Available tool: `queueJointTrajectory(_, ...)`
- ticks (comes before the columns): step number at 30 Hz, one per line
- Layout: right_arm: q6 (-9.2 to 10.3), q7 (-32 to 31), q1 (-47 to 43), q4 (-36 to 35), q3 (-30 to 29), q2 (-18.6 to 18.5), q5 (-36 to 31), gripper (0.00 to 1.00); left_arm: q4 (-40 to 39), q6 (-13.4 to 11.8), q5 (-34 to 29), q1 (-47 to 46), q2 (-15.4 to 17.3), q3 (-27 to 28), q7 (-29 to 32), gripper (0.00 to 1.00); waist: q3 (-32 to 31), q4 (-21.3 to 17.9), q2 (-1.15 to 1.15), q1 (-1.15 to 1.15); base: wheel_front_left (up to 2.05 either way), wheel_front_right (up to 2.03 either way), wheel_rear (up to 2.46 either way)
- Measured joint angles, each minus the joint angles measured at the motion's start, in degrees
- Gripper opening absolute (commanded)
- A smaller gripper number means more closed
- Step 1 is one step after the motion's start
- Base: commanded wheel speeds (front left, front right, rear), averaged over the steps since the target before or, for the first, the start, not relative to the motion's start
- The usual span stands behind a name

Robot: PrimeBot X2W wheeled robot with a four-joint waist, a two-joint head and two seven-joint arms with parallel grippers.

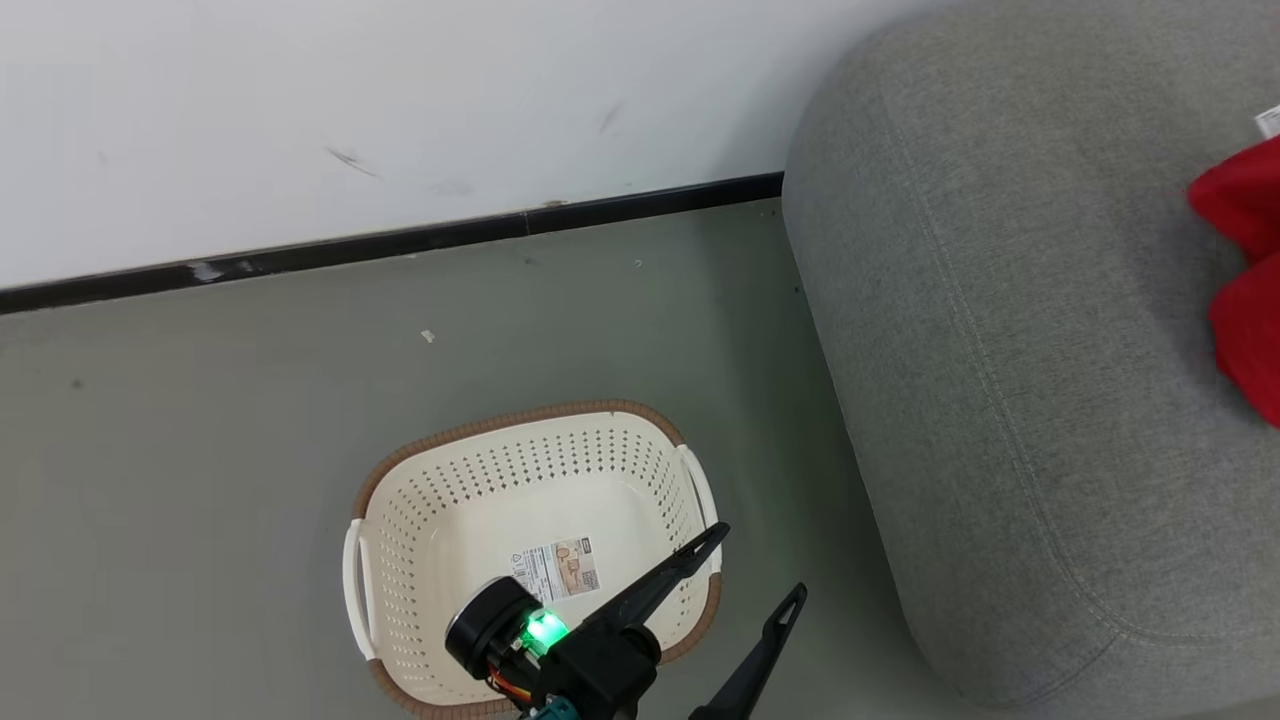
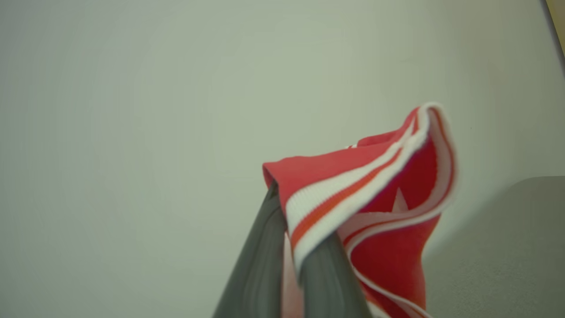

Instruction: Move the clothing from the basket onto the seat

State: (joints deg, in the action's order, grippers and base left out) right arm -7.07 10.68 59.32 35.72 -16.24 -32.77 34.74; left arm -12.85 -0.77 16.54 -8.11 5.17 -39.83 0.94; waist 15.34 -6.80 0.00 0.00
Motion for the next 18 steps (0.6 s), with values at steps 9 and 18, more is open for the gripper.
queueJointTrajectory(9, 0.00, 0.96, 1.71, 4.09, -0.43, -0.19, -0.69, 0.00, -0.34, 0.03, -0.55, -1.66, -0.07, -0.01, 0.01, 1.00, 2.85, 1.45, 0.00, 0.00, 0.00, 0.00, 0.00)
queueJointTrajectory(18, 0.00, 2.00, -1.52, 10.40, -4.67, -1.65, -2.36, 0.00, -0.54, 0.43, -1.05, -3.23, 0.11, 0.12, 0.71, 1.00, 5.82, 1.66, 0.00, 0.00, 0.00, 0.00, 0.00)
